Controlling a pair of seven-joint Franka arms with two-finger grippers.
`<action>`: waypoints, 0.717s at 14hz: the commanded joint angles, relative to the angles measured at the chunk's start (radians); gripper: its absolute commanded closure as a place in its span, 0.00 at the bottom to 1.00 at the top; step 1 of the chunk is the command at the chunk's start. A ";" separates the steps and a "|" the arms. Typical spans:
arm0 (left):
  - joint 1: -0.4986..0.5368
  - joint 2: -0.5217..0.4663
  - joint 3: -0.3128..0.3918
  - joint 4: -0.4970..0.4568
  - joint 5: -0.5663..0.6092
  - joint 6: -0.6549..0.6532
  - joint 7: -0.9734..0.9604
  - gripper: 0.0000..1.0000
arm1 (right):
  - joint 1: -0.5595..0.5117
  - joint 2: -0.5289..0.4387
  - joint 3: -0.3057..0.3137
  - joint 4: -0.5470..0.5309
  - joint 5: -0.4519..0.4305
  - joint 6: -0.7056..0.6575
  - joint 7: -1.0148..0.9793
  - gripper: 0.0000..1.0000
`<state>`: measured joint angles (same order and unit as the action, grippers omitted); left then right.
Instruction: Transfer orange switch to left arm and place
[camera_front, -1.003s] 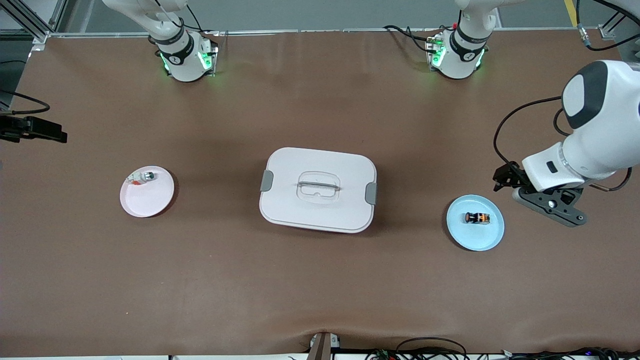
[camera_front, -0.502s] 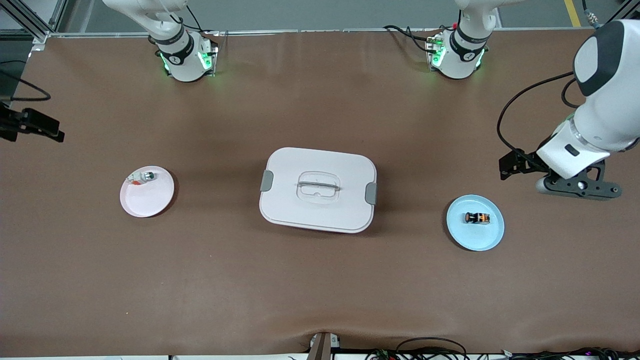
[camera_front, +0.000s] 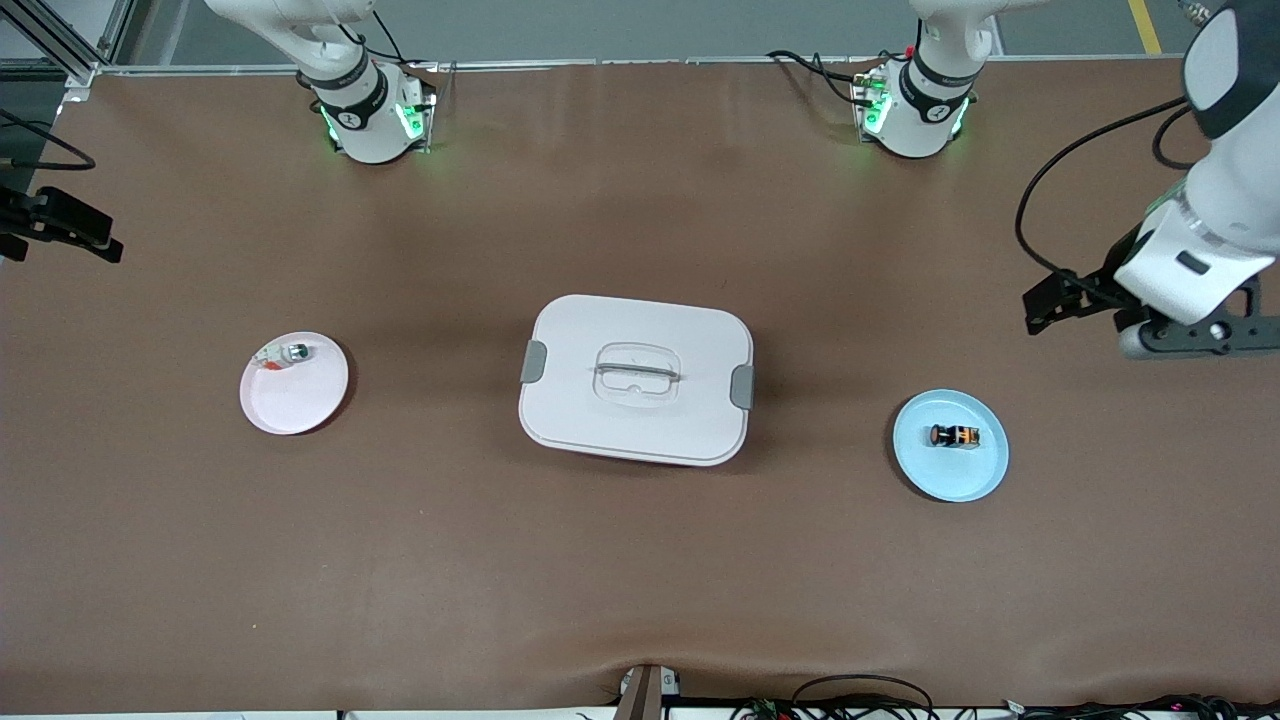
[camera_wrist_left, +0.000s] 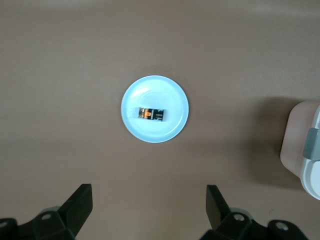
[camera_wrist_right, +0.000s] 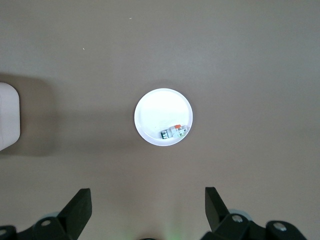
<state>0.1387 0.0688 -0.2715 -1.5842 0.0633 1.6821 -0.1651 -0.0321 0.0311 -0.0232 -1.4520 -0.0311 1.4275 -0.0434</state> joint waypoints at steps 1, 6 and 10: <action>-0.097 -0.059 0.133 0.006 -0.011 -0.083 -0.005 0.00 | -0.020 -0.109 0.011 -0.153 0.016 0.086 0.004 0.00; -0.097 -0.087 0.149 0.024 -0.011 -0.168 -0.021 0.00 | -0.020 -0.151 0.012 -0.211 0.016 0.116 0.004 0.00; -0.096 -0.144 0.137 0.003 -0.036 -0.174 -0.027 0.00 | -0.022 -0.152 0.011 -0.209 0.051 0.119 0.004 0.00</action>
<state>0.0461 -0.0378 -0.1294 -1.5708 0.0448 1.5261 -0.1737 -0.0326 -0.0973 -0.0234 -1.6356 -0.0126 1.5308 -0.0433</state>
